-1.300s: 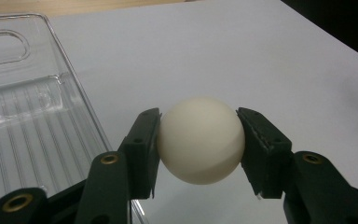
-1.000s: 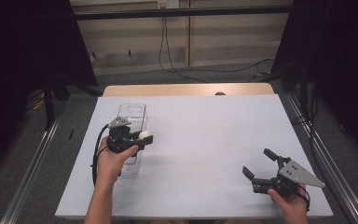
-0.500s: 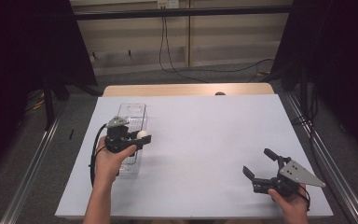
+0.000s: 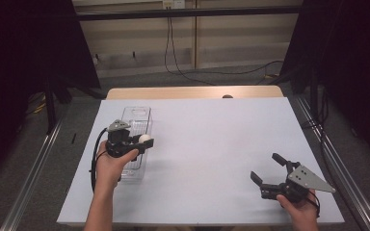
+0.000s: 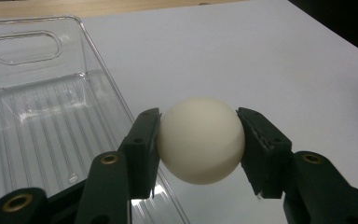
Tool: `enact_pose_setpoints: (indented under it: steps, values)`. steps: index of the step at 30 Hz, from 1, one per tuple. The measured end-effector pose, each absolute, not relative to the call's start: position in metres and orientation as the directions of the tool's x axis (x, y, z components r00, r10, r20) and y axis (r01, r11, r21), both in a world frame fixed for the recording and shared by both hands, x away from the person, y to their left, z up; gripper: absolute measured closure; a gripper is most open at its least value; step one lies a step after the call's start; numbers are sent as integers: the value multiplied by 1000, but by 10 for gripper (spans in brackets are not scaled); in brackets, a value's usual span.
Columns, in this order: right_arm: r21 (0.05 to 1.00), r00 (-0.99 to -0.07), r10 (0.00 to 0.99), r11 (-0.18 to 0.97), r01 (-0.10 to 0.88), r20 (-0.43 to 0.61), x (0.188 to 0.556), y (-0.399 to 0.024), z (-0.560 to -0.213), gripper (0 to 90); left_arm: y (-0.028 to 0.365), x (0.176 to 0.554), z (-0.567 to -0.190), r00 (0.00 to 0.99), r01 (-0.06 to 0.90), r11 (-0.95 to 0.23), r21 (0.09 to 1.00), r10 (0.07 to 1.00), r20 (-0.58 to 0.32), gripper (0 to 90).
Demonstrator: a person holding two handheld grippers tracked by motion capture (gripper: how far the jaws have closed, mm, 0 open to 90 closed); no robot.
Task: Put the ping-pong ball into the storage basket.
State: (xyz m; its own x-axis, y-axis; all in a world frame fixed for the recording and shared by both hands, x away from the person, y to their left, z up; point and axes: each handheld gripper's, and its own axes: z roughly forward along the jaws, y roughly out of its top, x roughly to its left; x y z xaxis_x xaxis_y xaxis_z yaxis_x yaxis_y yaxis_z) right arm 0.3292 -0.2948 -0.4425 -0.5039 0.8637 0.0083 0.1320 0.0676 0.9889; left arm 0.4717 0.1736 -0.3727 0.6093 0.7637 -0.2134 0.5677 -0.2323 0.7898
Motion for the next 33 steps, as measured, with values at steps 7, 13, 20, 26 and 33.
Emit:
enact_pose_setpoints:
  steps: [7,13,20,26,33]
  values:
    - [990,-501,865,65,128,8,329,-295,-442,22,177,471,-371,601,566,-221,794,770,-214,512]
    - [989,-501,865,67,132,9,329,-294,-443,22,182,472,-371,596,571,-224,790,774,-211,512]
    - [990,-502,865,70,125,2,329,-294,-442,22,182,471,-370,586,568,-207,796,782,-214,512]
    - [990,-497,868,64,127,8,329,-294,-442,22,185,471,-370,583,572,-210,793,784,-212,512]
    - [990,-500,866,70,125,1,329,-294,-442,22,188,471,-371,575,571,-203,795,790,-211,512]
